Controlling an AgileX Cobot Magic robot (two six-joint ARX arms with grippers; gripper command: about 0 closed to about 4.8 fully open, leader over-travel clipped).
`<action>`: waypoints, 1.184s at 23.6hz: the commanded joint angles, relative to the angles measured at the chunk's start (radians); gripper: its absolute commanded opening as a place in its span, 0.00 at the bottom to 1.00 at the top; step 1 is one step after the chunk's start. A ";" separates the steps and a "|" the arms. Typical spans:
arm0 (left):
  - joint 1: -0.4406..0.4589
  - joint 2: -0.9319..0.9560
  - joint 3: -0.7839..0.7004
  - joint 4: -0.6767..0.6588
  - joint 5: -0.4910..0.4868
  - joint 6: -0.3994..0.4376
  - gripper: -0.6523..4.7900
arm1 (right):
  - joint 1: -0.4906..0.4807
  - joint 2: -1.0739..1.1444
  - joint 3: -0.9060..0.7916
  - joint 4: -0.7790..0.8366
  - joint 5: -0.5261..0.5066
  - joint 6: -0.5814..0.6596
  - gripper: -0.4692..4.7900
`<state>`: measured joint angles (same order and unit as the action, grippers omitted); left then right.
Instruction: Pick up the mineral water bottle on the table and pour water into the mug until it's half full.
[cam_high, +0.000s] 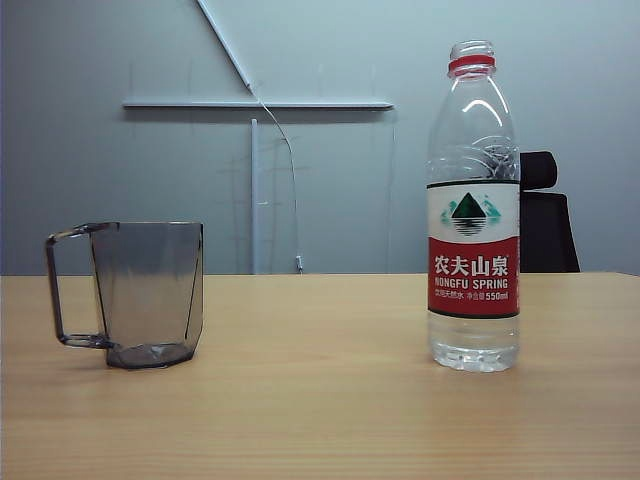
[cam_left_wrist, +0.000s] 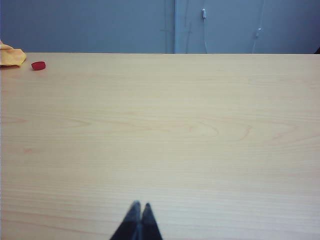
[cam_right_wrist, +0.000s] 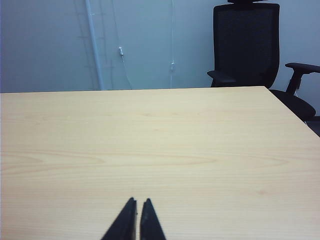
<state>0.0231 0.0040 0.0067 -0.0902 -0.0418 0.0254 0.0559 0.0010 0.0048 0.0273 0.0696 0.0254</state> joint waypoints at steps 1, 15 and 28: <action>0.000 0.002 0.002 0.009 0.001 -0.003 0.12 | 0.000 -0.001 -0.004 0.018 -0.001 -0.003 0.15; -0.248 0.002 0.002 0.009 -0.033 -0.003 0.12 | 0.000 -0.001 -0.004 0.058 -0.167 0.162 0.15; -0.730 0.002 0.002 0.009 -0.022 -0.003 0.12 | 0.002 0.023 0.299 -0.335 -0.391 0.254 0.07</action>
<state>-0.7002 0.0044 0.0067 -0.0902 -0.0639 0.0254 0.0574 0.0067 0.2829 -0.2832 -0.2783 0.2867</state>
